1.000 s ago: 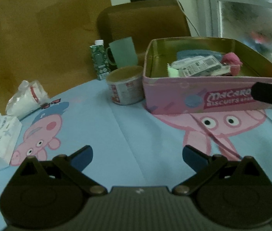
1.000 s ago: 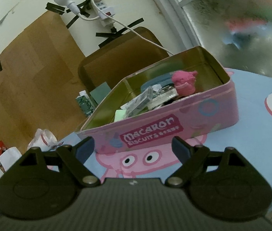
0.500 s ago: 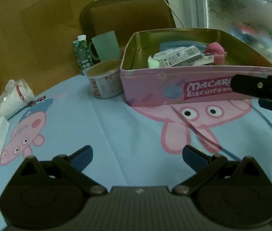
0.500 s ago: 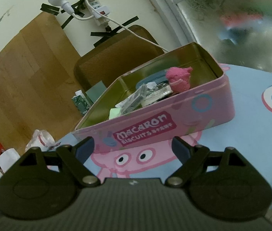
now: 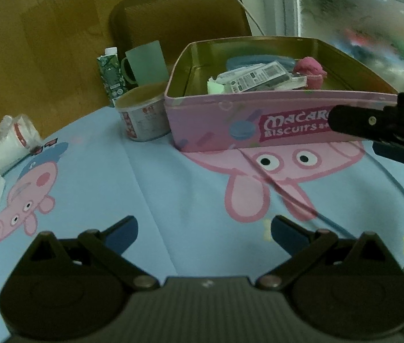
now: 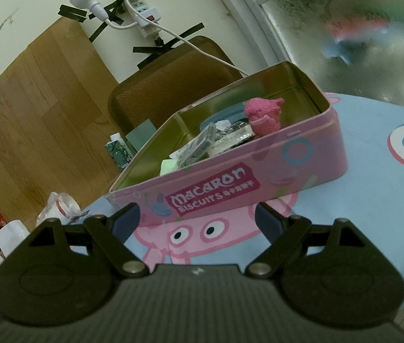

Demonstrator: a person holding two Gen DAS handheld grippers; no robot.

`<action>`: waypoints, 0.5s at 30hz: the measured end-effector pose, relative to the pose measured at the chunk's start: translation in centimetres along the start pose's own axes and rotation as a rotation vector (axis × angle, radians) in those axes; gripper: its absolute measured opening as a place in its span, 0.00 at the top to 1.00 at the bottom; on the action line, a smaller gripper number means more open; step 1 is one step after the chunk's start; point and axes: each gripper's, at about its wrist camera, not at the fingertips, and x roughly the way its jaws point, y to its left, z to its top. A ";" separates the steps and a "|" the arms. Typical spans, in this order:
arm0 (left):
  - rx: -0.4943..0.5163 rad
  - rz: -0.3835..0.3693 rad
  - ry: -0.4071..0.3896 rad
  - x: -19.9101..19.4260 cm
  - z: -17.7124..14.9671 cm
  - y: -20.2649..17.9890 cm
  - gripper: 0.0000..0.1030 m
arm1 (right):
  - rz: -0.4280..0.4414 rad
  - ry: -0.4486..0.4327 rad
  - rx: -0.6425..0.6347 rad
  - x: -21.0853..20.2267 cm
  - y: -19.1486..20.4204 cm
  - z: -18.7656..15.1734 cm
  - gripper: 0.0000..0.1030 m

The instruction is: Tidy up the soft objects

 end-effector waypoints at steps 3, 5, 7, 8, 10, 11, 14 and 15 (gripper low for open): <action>-0.006 -0.015 0.009 0.1 0.0 0.1 0.00 | -0.002 0.000 0.000 0.0 0.0 -0.1 0.13; -0.010 -0.023 0.016 0.2 0.0 0.1 0.00 | -0.001 0.000 0.000 0.0 0.0 0.0 0.13; -0.015 -0.033 0.023 0.2 -0.1 0.1 0.00 | -0.001 0.001 0.001 0.0 0.0 0.0 0.13; -0.017 -0.039 0.027 0.3 -0.1 0.1 0.00 | -0.001 0.001 0.001 0.0 -0.1 -0.1 0.13; -0.022 -0.050 0.034 0.4 -0.1 0.1 0.00 | -0.002 0.001 0.000 0.0 -0.1 -0.1 0.13; -0.023 -0.054 0.036 0.4 -0.1 0.1 0.00 | -0.003 0.002 -0.001 0.0 -0.1 -0.2 0.13; -0.023 -0.057 0.039 0.5 -0.2 0.1 0.00 | -0.005 0.005 -0.001 0.1 -0.2 -0.3 0.13; -0.024 -0.059 0.040 0.5 -0.2 0.1 0.00 | -0.005 0.005 -0.001 0.1 -0.2 -0.3 0.13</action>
